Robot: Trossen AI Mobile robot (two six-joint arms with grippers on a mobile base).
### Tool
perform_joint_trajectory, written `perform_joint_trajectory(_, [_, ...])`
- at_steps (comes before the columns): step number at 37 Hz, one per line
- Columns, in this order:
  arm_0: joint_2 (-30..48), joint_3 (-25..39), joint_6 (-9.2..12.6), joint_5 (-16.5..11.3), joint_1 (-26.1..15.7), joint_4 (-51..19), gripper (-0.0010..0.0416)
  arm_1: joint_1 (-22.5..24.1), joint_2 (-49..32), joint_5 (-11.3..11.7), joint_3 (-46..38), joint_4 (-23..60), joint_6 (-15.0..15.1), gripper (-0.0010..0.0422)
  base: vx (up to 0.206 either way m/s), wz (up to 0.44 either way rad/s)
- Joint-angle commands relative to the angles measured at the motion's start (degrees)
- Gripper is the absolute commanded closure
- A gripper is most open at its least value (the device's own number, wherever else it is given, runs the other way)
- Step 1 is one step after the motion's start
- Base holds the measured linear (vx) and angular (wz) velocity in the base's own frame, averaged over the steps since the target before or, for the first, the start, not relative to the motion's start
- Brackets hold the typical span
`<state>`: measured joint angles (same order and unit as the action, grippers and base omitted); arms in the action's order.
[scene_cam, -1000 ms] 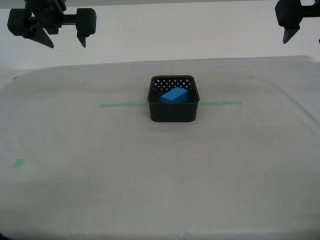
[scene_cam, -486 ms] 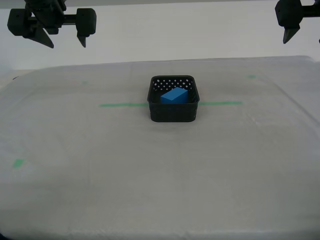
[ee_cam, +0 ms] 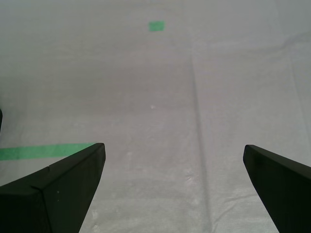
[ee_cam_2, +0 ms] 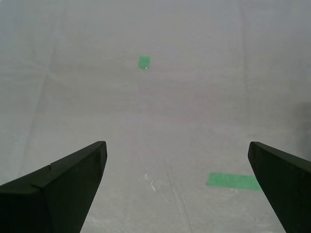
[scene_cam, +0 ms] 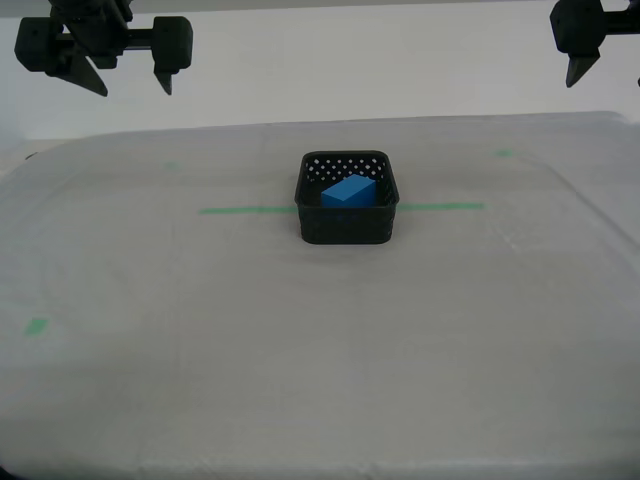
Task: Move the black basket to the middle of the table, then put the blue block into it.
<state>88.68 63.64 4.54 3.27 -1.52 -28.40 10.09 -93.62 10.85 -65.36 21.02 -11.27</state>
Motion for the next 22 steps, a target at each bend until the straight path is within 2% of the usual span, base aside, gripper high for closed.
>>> perform_joint_trajectory(1, [-0.04,0.07,-0.09,-0.07,0.0,0.09,0.0007,0.02,0.0,0.22,-0.07,0.0,-0.07,0.0012,0.0,0.0])
perform_joint_trajectory(22, [-0.04,0.07,-0.09,-0.04,0.0,0.09,0.0007,0.0,0.0,0.22,-0.07,0.0,-0.07,0.0012,0.0,0.0])
